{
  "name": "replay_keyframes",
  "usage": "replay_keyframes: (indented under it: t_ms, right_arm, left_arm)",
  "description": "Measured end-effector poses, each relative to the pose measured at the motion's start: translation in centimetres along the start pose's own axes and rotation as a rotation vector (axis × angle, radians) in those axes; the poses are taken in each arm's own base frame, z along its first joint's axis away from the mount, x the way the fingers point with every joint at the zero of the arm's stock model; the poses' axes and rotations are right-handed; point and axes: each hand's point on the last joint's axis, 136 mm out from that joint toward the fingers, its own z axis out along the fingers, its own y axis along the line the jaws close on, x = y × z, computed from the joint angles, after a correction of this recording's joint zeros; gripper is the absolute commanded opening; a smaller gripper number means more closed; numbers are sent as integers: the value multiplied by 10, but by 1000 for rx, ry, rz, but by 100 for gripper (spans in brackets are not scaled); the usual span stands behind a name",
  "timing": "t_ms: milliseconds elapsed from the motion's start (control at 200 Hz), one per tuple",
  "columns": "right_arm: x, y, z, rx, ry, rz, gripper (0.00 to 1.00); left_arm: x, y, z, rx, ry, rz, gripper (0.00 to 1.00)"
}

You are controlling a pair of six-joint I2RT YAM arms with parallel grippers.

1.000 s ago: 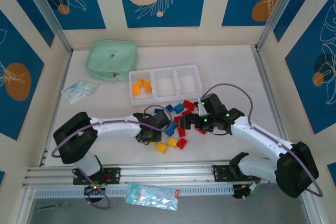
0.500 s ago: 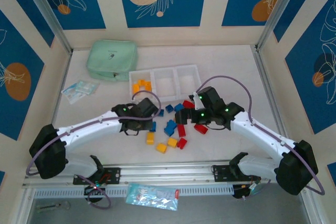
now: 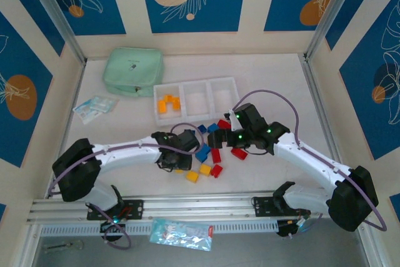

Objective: Sort the legos into containers by color
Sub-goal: Pick up the lego from the middle-left of the table, then place the lego in the container.

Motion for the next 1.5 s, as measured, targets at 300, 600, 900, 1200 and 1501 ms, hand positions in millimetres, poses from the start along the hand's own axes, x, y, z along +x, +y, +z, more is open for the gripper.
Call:
replay_keyframes:
  t_ms: [300, 600, 900, 1200, 1501]
  right_arm:
    - [5, -5, 3, 9, 12, 5, 99]
    - [4, -4, 3, 6, 8, 3, 99]
    - [5, 1, 4, -3, 12, -11, 99]
    - [-18, 20, -4, -40, -44, -33, 99]
    - [-30, 22, -3, -29, -71, -36, 99]
  left_arm:
    - [7, 2, 21, -26, 22, -35, 46]
    - [7, 7, 23, -41, 10, -43, 26]
    - [-18, 19, -19, -31, -118, -43, 26]
    - [-121, 45, -90, 3, -359, -129, 26]
    - [-226, 54, -80, -55, -401, -125, 27]
